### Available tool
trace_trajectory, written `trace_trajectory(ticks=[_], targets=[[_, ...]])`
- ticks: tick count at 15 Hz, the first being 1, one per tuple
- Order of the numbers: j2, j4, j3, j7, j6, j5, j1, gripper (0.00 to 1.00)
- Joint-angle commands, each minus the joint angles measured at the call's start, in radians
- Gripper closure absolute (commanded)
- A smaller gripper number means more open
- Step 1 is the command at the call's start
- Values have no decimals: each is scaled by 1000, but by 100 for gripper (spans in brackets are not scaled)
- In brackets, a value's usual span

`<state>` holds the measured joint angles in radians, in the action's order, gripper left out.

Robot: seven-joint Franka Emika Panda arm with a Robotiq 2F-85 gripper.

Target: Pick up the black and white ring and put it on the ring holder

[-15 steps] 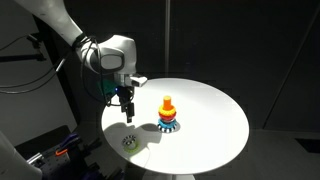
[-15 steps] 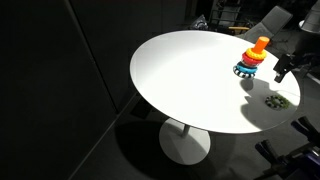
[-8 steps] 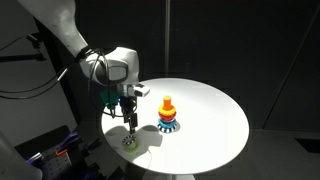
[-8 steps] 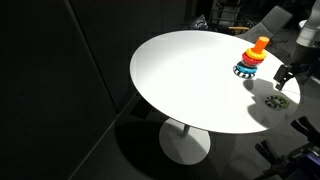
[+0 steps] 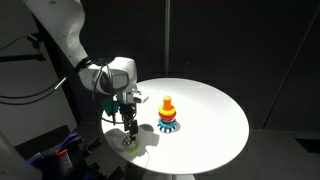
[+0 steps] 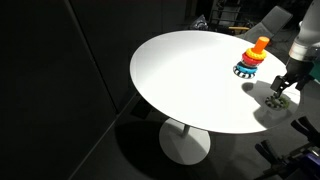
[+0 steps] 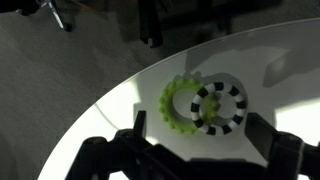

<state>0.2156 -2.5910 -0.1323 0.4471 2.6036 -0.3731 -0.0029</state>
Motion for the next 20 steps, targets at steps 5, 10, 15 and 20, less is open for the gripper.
trace_trajectory(ticks=[5,10,15,20], targets=[[54,3,-64,125,49,-113,95,0],[80,2,-85,144,74,-129,129,0],[101,0,-105,146,106,-129,155,0],[121,1,-130,142,133,-124,181,0]])
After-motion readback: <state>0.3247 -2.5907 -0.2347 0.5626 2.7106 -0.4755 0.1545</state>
